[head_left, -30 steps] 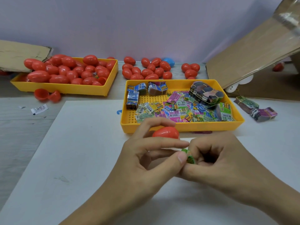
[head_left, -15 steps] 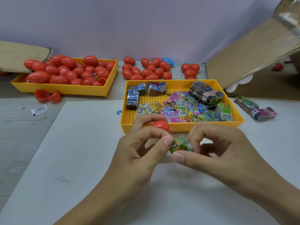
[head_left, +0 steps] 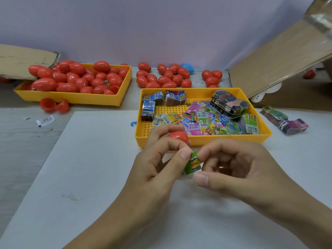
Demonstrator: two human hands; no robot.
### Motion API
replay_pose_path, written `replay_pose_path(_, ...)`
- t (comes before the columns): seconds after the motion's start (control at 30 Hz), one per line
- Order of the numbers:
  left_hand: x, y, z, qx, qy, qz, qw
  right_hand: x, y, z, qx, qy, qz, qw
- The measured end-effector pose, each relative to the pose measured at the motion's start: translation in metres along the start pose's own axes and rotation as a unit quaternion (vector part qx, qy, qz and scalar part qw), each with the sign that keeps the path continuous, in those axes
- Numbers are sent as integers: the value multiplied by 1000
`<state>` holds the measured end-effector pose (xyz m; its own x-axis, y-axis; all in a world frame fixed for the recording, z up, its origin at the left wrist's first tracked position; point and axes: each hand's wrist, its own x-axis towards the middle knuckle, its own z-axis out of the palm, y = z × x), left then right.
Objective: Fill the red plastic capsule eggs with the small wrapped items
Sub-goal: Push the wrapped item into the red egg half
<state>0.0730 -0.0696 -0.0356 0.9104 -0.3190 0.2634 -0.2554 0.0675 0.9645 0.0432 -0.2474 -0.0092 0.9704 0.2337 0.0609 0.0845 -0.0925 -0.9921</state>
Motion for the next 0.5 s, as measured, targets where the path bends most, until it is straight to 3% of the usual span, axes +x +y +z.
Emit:
replay_pose_path(0.2,0,1,1,24,3,23,999,-1,-3,3,-14,-14,-18,1000)
replay_pose_path(0.37,0,-1,-1,-17,-7,1,1000,1,-1,0,-19,41,-16,999)
replay_pose_path(0.5,-1,-3,-1,-24,2,-4,1000,0,1,2,-31,13,-17,999)
